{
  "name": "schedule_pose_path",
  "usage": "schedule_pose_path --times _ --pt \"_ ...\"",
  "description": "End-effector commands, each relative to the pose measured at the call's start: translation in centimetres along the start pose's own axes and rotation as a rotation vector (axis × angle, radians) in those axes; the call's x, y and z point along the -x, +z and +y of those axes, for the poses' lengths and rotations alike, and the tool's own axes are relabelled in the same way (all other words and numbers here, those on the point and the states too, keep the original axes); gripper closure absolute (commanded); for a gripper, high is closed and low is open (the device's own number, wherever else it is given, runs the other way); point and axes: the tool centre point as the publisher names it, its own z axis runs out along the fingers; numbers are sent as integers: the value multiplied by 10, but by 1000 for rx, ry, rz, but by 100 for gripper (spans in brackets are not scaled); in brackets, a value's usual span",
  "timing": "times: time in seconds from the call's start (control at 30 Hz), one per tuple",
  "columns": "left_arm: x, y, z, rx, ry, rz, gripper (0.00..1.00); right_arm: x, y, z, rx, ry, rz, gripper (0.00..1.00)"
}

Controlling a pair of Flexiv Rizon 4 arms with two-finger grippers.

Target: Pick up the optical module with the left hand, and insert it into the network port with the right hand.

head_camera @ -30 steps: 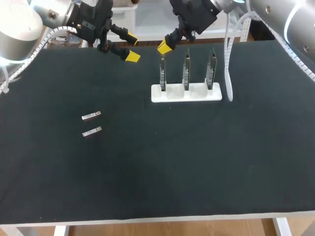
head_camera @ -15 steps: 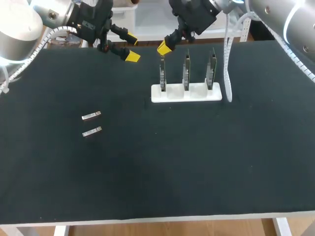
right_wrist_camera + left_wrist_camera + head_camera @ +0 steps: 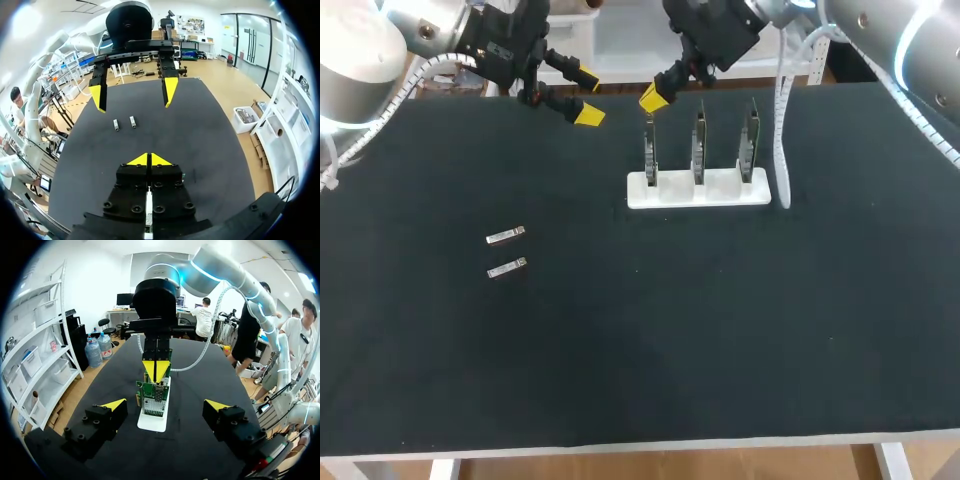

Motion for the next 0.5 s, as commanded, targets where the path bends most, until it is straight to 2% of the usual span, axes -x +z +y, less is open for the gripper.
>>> schedule_pose_path --times 0.03,0.5 --pt "0 0 -1 4 -1 2 0 -8 7 -8 574 4 4 100" --pt "0 0 -1 4 -1 2 0 -14 9 -6 571 28 1 100"
